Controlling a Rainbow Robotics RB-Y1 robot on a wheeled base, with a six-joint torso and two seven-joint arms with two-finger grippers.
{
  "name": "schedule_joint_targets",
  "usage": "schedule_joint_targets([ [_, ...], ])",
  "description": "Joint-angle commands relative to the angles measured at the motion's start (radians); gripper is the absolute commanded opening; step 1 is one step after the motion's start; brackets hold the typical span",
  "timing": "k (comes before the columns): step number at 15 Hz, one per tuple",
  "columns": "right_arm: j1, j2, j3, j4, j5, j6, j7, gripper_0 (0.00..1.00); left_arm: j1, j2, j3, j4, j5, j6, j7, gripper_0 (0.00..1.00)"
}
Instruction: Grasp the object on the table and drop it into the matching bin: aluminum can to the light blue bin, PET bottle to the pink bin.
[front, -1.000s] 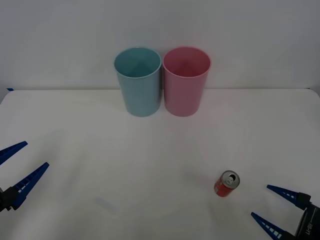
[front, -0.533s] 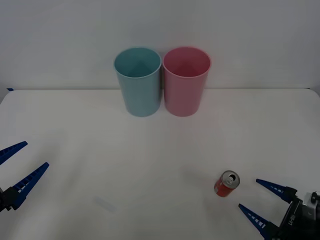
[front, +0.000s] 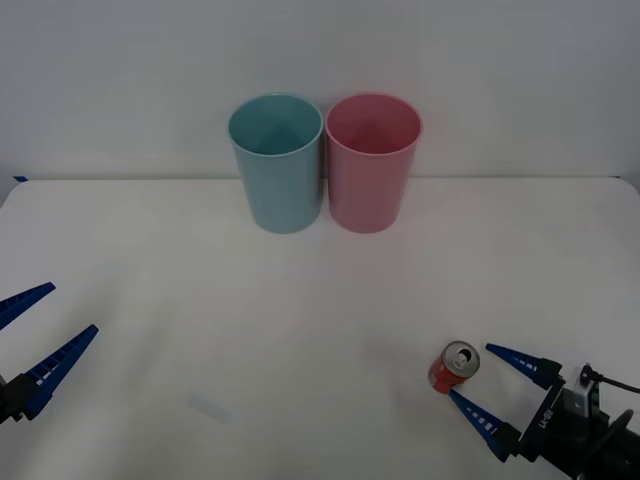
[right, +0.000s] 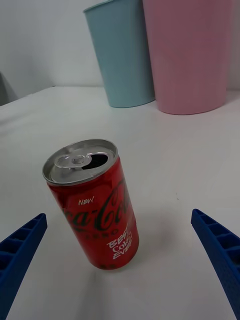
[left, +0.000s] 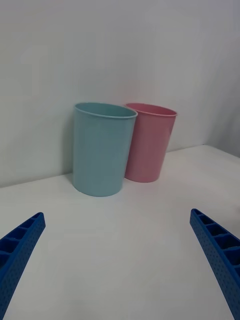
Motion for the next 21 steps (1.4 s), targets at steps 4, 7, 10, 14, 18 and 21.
schedule_joint_targets([
  [4,-0.026,0.016,0.037,0.000,0.000,0.044,0.009,1.00,0.000,0.000,0.000,0.000,0.000,0.000,0.000,1.00],
  [7,-0.039,0.019,0.061,0.000,0.000,0.071,0.012,1.00,0.000,0.000,0.000,0.000,0.000,0.000,0.000,1.00],
  [10,-0.046,0.027,0.064,0.000,0.000,0.076,0.012,1.00,0.000,0.000,0.000,0.000,0.000,0.000,0.000,1.00],
  [14,-0.055,0.032,0.074,0.000,-0.001,0.091,0.012,1.00,0.000,0.000,0.000,0.000,0.000,0.000,0.000,1.00],
  [18,-0.058,0.032,0.080,0.000,-0.006,0.103,0.012,1.00,0.000,0.000,0.000,0.000,0.000,0.000,0.000,1.00],
  [21,-0.058,0.033,0.080,0.001,-0.012,0.103,0.012,0.13,0.000,0.000,0.000,0.000,0.000,0.000,0.000,1.00],
])
